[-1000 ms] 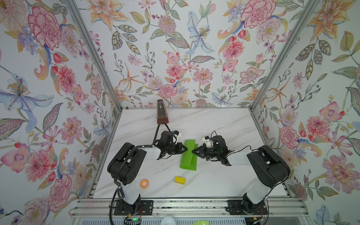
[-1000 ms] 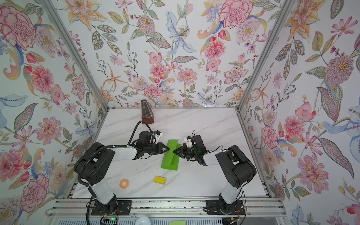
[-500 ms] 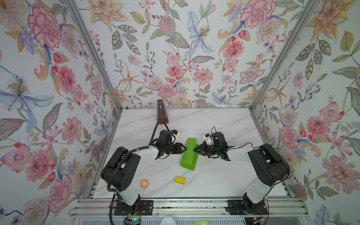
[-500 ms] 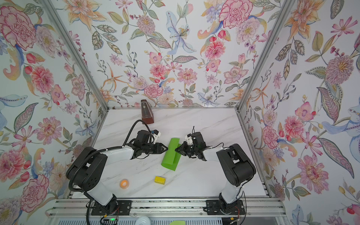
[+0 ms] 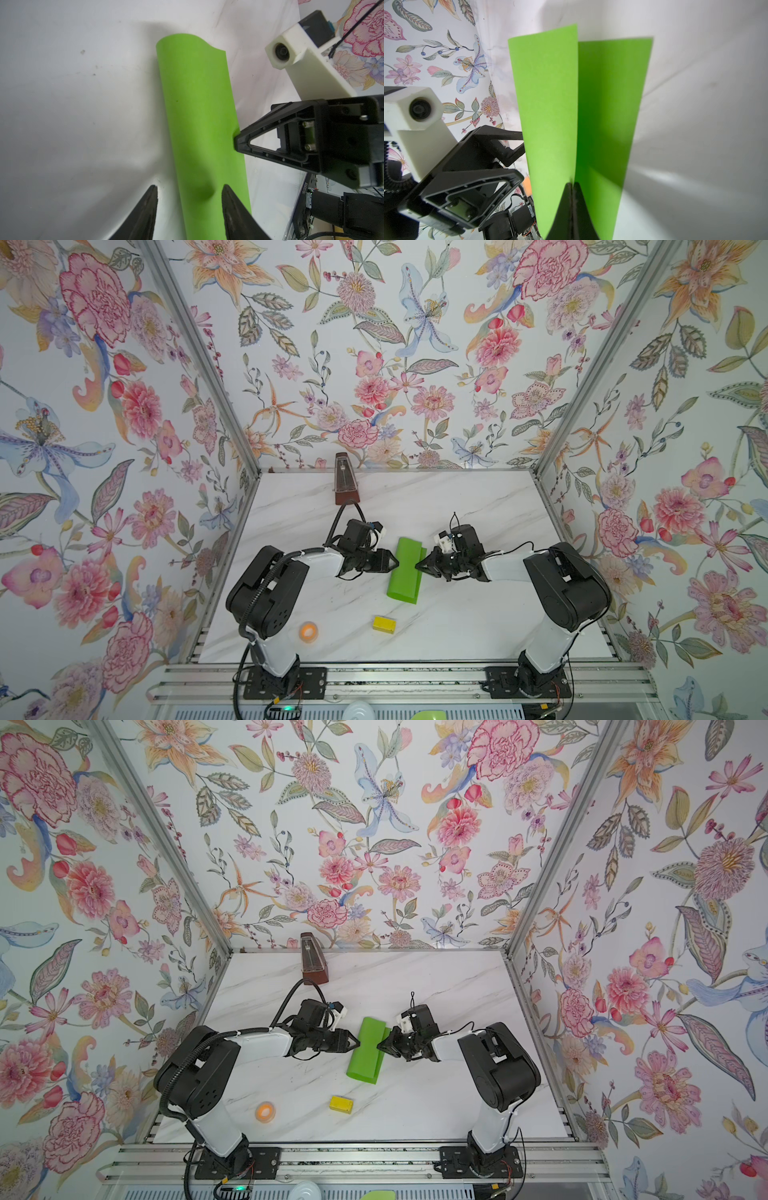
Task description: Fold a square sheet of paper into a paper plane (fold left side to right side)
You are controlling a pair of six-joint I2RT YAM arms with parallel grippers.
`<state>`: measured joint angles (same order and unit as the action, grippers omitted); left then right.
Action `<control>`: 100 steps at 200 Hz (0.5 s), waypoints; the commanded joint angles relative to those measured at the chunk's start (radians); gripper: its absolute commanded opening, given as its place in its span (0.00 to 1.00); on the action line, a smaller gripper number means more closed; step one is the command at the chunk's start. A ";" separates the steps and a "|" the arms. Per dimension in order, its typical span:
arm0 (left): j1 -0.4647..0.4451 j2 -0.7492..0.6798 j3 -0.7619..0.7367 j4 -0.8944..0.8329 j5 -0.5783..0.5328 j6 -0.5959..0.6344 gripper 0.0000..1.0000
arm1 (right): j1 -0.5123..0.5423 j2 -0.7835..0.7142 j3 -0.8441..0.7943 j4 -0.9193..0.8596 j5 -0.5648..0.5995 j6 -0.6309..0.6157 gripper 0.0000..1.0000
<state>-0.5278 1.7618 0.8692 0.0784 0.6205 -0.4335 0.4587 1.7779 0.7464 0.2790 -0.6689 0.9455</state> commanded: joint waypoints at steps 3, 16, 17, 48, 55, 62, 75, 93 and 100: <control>-0.014 0.022 0.028 -0.019 0.003 0.023 0.52 | -0.011 0.007 0.008 -0.039 0.014 -0.039 0.00; -0.015 0.024 0.022 -0.005 0.005 0.012 0.53 | -0.014 0.013 0.007 -0.038 0.010 -0.043 0.00; -0.016 0.024 0.021 -0.002 0.005 0.011 0.52 | -0.014 0.013 0.007 -0.039 0.010 -0.043 0.00; -0.015 0.025 0.001 0.042 0.021 -0.015 0.52 | -0.016 0.022 0.004 -0.040 0.005 -0.049 0.00; -0.018 0.027 -0.002 0.046 0.022 -0.019 0.51 | -0.016 0.022 0.004 -0.041 0.006 -0.050 0.00; -0.015 0.028 -0.005 0.053 0.025 -0.024 0.51 | -0.017 0.023 0.001 -0.041 0.006 -0.050 0.00; -0.016 0.029 -0.009 0.063 0.027 -0.030 0.50 | -0.015 0.024 -0.004 -0.038 0.006 -0.047 0.00; -0.015 0.031 -0.012 0.070 0.028 -0.036 0.49 | -0.014 0.020 -0.013 -0.032 0.006 -0.044 0.00; -0.015 0.031 -0.012 0.070 0.030 -0.036 0.48 | -0.014 0.019 -0.015 -0.029 0.006 -0.042 0.00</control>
<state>-0.5369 1.7771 0.8707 0.1207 0.6250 -0.4549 0.4488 1.7844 0.7460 0.2573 -0.6697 0.9188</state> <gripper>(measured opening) 0.489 0.047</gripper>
